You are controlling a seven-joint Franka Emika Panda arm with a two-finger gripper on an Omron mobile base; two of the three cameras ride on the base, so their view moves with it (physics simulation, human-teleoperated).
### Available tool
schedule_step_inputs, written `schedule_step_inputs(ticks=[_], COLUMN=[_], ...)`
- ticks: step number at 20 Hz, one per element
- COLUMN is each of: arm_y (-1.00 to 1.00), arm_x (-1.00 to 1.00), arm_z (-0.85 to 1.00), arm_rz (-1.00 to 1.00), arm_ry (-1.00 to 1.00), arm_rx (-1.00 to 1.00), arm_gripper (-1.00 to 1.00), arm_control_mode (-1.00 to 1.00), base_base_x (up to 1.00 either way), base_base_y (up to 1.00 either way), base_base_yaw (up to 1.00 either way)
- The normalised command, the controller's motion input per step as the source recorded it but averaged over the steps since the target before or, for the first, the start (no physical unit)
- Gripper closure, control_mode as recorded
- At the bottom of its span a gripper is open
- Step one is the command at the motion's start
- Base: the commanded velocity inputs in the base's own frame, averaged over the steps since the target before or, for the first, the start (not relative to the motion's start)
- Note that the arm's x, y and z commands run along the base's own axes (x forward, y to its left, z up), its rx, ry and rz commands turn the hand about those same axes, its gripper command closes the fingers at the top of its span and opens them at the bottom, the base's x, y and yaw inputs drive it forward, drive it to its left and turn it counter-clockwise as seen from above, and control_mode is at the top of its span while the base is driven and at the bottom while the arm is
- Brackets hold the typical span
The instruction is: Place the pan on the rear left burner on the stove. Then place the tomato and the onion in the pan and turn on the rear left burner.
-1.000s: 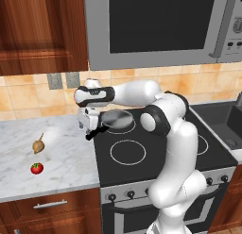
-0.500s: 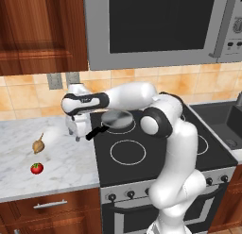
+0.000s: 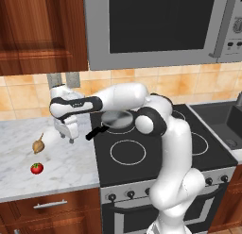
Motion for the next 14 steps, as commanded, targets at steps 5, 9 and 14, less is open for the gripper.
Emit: schedule_step_inputs(ticks=[5,9,14], arm_y=[0.23,0.24,0.17], arm_x=[0.0,0.0,0.0], arm_z=[0.14,0.01,0.0], arm_rz=[0.23,0.26,0.25], arm_ry=[0.0,0.01,0.0], arm_rx=[-0.06,-0.01,0.03], arm_gripper=[-1.0,-1.0,-1.0], arm_control_mode=[-1.0,-1.0,-1.0], base_base_x=[0.0,0.0,0.0], base_base_y=[0.0,0.0,0.0], base_base_yaw=[0.0,0.0,0.0])
